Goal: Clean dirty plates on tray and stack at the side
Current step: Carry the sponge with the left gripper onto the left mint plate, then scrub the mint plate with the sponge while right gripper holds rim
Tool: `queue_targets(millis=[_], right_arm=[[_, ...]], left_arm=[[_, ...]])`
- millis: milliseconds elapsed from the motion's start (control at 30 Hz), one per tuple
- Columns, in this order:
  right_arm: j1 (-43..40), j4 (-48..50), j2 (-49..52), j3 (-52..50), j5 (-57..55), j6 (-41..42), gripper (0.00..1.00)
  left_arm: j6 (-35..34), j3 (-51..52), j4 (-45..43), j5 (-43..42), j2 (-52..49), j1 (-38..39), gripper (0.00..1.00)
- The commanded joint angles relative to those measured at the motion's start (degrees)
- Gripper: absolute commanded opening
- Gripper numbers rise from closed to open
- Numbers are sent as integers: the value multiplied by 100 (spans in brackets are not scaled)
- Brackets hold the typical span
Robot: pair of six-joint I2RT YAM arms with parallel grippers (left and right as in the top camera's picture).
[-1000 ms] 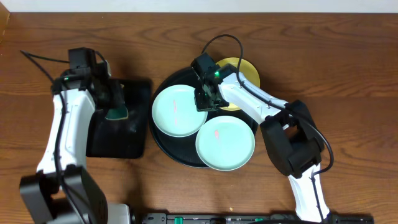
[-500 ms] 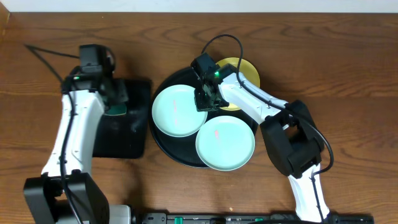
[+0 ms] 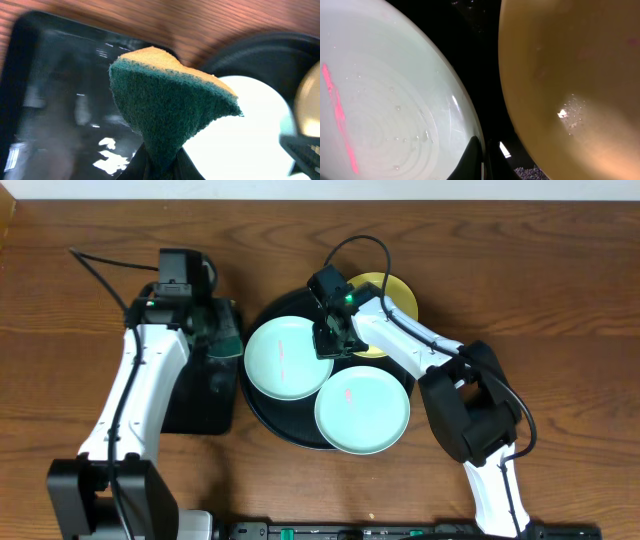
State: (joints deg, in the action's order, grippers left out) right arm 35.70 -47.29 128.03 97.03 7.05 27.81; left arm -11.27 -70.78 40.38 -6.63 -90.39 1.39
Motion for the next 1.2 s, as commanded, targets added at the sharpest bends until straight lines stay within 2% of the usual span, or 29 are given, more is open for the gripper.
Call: queue_targets(millis=[0, 433, 833, 1033, 1167], right_arm=[[39, 0, 216, 39, -55, -133, 1], [39, -33, 216, 39, -57, -173, 1], [39, -39, 216, 39, -59, -173, 1], [39, -37, 216, 39, -59, -175, 1], [39, -37, 216, 39, -59, -175, 1]], left_arm=[[-334, 131, -37, -516, -326, 232, 7], [-758, 136, -361, -431, -1449, 1062, 7], [-776, 136, -909, -428, -2048, 1130, 7], [-636, 111, -1578, -431, -2022, 1130, 7], [-636, 37, -1668, -428, -1982, 1130, 7]])
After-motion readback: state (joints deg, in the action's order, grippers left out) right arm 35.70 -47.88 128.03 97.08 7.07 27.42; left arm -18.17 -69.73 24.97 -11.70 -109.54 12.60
